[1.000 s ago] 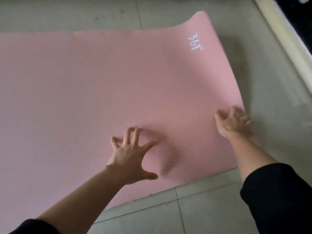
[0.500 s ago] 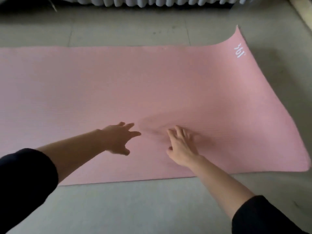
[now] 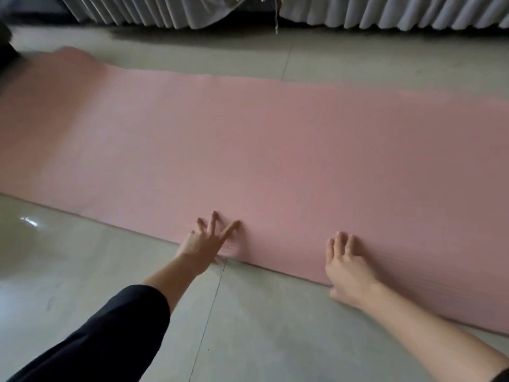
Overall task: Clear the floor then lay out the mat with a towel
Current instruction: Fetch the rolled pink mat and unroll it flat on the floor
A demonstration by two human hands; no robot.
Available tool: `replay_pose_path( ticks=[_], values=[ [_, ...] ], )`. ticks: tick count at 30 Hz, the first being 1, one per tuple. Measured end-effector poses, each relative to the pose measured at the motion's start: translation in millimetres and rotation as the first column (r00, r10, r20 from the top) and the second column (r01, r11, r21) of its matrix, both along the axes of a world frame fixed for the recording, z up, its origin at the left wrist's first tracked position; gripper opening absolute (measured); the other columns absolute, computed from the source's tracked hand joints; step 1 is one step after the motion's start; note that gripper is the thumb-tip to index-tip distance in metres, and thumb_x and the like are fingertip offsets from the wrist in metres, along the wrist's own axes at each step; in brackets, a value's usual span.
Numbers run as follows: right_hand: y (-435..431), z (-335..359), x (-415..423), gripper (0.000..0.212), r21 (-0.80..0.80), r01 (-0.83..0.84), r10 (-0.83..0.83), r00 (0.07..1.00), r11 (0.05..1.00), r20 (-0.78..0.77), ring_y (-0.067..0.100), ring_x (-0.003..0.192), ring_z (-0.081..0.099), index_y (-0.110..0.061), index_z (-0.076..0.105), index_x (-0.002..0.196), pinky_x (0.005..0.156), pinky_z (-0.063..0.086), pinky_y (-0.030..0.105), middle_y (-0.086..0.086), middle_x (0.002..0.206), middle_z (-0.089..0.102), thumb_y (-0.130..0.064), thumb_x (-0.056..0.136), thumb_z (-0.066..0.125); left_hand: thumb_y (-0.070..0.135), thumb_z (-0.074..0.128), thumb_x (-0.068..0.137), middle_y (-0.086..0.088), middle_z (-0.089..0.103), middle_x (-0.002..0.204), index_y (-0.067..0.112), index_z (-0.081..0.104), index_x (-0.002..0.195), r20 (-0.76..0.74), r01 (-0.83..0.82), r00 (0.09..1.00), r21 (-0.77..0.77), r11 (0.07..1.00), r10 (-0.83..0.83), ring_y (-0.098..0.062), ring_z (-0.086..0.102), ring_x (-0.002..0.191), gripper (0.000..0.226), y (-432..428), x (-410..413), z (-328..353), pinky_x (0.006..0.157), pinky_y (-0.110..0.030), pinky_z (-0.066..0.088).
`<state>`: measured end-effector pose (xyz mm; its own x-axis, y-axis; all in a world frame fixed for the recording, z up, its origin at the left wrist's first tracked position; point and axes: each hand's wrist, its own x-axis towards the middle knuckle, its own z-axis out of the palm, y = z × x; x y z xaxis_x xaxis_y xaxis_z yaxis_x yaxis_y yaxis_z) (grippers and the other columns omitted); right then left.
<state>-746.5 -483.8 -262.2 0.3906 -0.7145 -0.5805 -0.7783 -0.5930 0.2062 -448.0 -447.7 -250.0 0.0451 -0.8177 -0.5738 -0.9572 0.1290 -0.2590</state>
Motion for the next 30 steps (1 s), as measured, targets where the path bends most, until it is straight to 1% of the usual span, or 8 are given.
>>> replay_pose_path(
  ticks=[3,6,8,11,14,21,27,30],
  values=[
    [2,8,13,0.077,-0.032,0.061,-0.062,0.998,0.998,-0.02,0.059,0.128,0.03,0.019,0.01,0.14,0.101,0.043,0.051,0.045,0.143,0.018,-0.016,0.083,0.05,0.013,0.036,0.098,-0.034,0.018,0.152,0.027,-0.006,0.148,0.046,0.053,0.998,-0.009,0.999,-0.053,-0.053,0.043,0.125,0.067,-2,1,-1,0.091,-0.045,0.052],
    [-3,18,17,0.052,-0.102,0.021,-0.021,1.0,0.995,0.003,0.057,0.081,0.062,0.023,0.059,0.104,0.066,0.059,0.05,0.046,0.102,0.059,-0.007,0.063,0.049,0.0,0.023,0.086,-0.02,0.056,0.134,0.016,0.05,0.137,0.075,0.089,0.994,-0.153,0.984,-0.078,-0.032,0.069,0.093,0.06,-9,10,9,0.076,-0.032,0.058],
    [-1,10,11,0.051,-0.14,-0.012,0.031,0.99,0.99,0.135,0.055,0.062,0.063,0.022,0.067,0.083,0.048,0.056,0.052,0.044,0.082,0.063,-0.005,0.061,0.029,-0.003,0.013,0.089,-0.024,0.039,0.143,0.004,0.032,0.142,0.01,0.094,0.996,-0.144,0.985,-0.094,-0.034,0.059,0.11,0.057,-10,14,1,0.085,-0.042,0.052],
    [1,18,21,0.054,-0.131,0.036,-0.028,0.998,0.991,0.062,0.058,0.097,0.059,0.023,0.054,0.113,0.079,0.055,0.056,0.048,0.115,0.052,0.0,0.074,0.024,-0.002,0.02,0.095,-0.023,0.038,0.14,-0.001,0.023,0.142,-0.042,0.029,0.998,-0.144,0.989,-0.035,-0.037,0.056,0.113,0.047,-8,17,4,0.088,-0.046,0.047],
    [-1,3,16,0.06,-0.066,0.037,-0.035,0.999,0.997,0.029,0.038,0.142,0.02,0.005,0.009,0.146,0.118,0.017,0.041,0.026,0.155,0.011,-0.003,0.09,0.026,-0.002,0.024,0.095,-0.024,0.038,0.14,-0.002,0.021,0.143,-0.081,-0.034,0.996,-0.136,0.99,0.023,-0.039,0.056,0.114,0.049,1,22,5,0.09,-0.046,0.045],
    [14,11,29,0.059,0.061,0.002,-0.004,0.999,0.998,0.037,0.039,0.137,0.027,0.003,0.018,0.144,0.115,0.022,0.04,0.024,0.152,0.018,-0.012,0.089,0.034,-0.004,0.035,0.09,-0.02,0.04,0.136,0.001,0.024,0.141,-0.104,-0.095,0.991,-0.058,0.994,0.088,-0.038,0.058,0.11,0.052,37,35,12,0.09,-0.042,0.044],
    [-7,42,15,0.094,0.366,0.163,-0.283,0.909,0.916,0.304,0.019,0.146,0.016,-0.013,0.018,0.15,0.117,0.015,0.027,0.009,0.16,0.011,-0.055,0.077,0.06,0.003,0.052,0.083,-0.012,0.036,0.149,0.013,0.023,0.149,-0.065,-0.108,0.987,0.407,0.907,0.147,-0.026,0.043,0.132,0.072,-11,26,47,0.1,-0.037,0.042],
    [-32,65,-26,0.079,0.239,0.281,-0.359,0.835,0.93,0.417,0.016,0.144,0.022,-0.019,0.025,0.149,0.117,0.021,0.03,0.003,0.158,0.021,-0.051,0.083,0.055,0.013,0.05,0.087,-0.012,0.028,0.153,0.014,0.022,0.148,-0.091,-0.067,0.992,0.243,0.968,0.091,-0.028,0.032,0.14,0.068,-70,-8,72,0.109,-0.043,0.037]
  ],
)
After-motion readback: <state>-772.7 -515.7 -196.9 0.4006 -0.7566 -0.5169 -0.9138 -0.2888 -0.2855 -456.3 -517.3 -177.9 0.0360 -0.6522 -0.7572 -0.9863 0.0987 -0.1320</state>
